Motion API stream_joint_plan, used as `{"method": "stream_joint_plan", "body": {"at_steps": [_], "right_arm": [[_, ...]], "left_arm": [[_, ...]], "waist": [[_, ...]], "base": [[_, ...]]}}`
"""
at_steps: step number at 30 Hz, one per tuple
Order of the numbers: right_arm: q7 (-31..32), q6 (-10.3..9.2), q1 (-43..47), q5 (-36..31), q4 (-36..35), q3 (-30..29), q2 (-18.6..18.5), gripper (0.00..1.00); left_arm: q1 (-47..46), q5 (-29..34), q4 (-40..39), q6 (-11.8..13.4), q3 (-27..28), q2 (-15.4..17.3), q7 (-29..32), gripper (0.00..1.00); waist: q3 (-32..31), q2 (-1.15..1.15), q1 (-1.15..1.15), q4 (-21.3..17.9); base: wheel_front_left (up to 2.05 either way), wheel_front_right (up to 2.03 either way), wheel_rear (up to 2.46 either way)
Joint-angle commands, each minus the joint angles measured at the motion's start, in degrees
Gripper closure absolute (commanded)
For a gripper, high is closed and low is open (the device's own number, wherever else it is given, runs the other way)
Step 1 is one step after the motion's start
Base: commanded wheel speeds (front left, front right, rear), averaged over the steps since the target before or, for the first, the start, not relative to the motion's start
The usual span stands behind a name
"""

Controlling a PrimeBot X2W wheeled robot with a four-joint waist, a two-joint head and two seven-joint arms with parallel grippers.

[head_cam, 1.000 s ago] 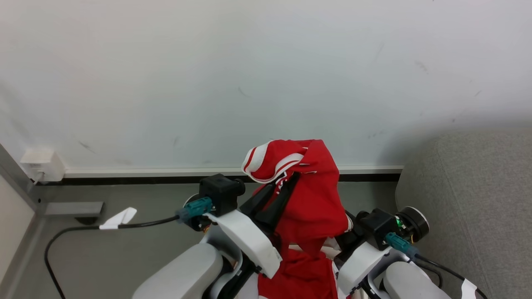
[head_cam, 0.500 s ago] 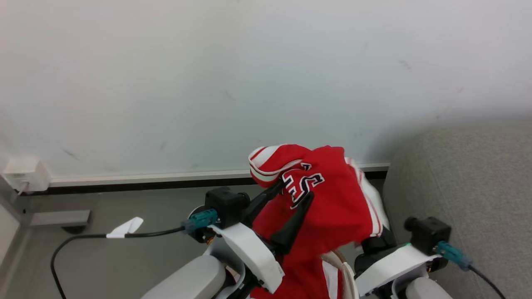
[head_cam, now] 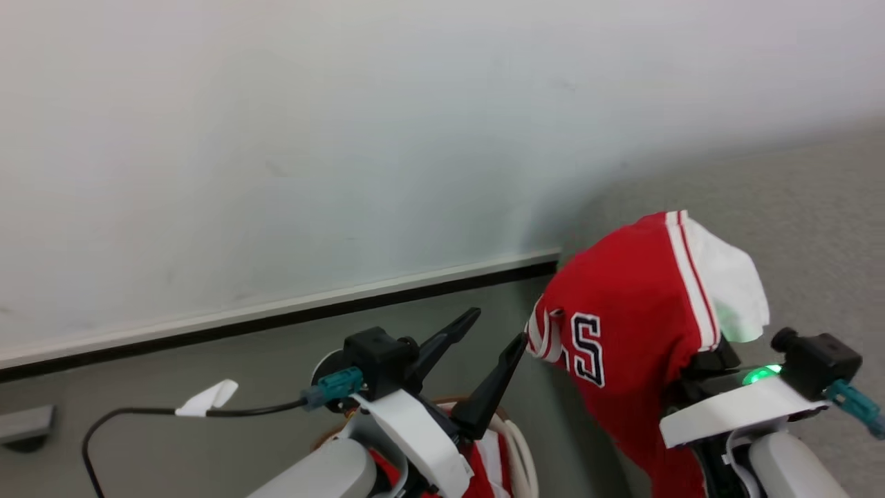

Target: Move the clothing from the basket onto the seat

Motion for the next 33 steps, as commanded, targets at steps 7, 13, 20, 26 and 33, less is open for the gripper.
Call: {"method": "stream_joint_plan", "body": {"at_steps": [7, 13, 20, 26, 33], "right_arm": [[0.0, -0.11, 2.3, 0.3, -4.5, -2.9, -2.9, 1.0], [1.0, -0.11, 5.0, 0.1, -8.2, -4.1, -3.5, 1.0], [1.9, -0.11, 7.7, -0.7, -11.8, -5.7, -2.4, 1.0], [1.9, -0.11, 5.8, 0.8, -13.5, -6.4, -2.8, 1.0], [2.8, -0.11, -3.9, 3.5, -13.1, -8.0, -4.1, 1.0]], "left_arm": [[0.0, 2.5, -0.5, -0.5, -0.3, 1.3, -1.7, 0.0], [-0.3, 5.1, -0.1, -0.4, -1.1, 2.0, -2.3, 0.0], [-0.3, 6.2, -0.2, -0.4, -1.2, 2.4, -2.7, 0.0], [-0.9, 7.1, -0.4, -0.5, -1.2, 2.9, -2.8, 0.0], [-3.4, 9.8, -3.0, -1.6, -2.3, 6.2, -1.4, 0.0]], "waist": [[1.8, 0.0, 0.0, -8.3], [3.2, 0.0, 0.0, -12.3], [4.4, 0.0, 0.0, -15.1], [6.0, 0.0, 0.0, -15.6], [13.0, 0.0, 0.0, -13.5]], "base": [[0.0, 0.0, 0.0], [0.0, 0.0, 0.0], [0.0, 0.0, 0.0], [0.0, 0.0, 0.0], [0.0, 0.0, 0.0]]}}
